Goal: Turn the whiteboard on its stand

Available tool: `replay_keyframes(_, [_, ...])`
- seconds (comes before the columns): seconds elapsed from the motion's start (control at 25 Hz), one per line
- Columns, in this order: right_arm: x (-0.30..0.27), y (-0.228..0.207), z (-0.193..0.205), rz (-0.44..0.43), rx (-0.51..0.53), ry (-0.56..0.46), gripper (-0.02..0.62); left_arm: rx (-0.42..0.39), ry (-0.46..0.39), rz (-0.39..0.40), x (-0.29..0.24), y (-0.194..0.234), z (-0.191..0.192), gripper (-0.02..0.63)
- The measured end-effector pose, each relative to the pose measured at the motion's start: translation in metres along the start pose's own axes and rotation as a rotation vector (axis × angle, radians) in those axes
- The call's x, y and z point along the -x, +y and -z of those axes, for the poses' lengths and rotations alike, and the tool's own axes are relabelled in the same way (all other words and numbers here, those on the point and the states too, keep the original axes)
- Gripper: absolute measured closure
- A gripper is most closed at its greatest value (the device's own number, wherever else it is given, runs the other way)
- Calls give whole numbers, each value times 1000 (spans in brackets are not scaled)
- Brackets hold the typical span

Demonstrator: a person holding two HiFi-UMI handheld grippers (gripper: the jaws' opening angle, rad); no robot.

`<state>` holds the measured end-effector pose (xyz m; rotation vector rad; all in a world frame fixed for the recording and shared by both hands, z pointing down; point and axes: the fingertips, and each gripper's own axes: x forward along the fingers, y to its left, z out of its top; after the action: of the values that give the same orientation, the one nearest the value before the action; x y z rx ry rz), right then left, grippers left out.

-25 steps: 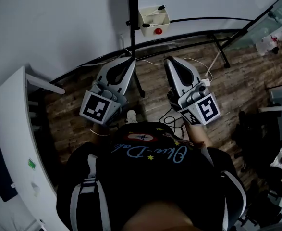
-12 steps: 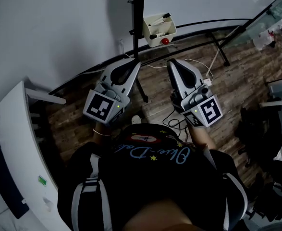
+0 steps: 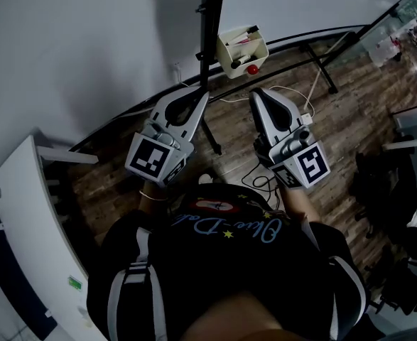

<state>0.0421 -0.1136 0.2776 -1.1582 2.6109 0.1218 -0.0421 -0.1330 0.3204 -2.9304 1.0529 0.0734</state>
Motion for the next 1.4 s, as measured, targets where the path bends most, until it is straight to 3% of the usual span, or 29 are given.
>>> replay_keyframes(0.56, [-9, -17, 4, 14, -4, -2, 580, 1, 8, 9, -16, 12, 4, 592])
replay_keyframes(1.4, [-53, -89, 11, -152, -59, -39, 580, -12, 26, -163, -73, 54, 1, 589])
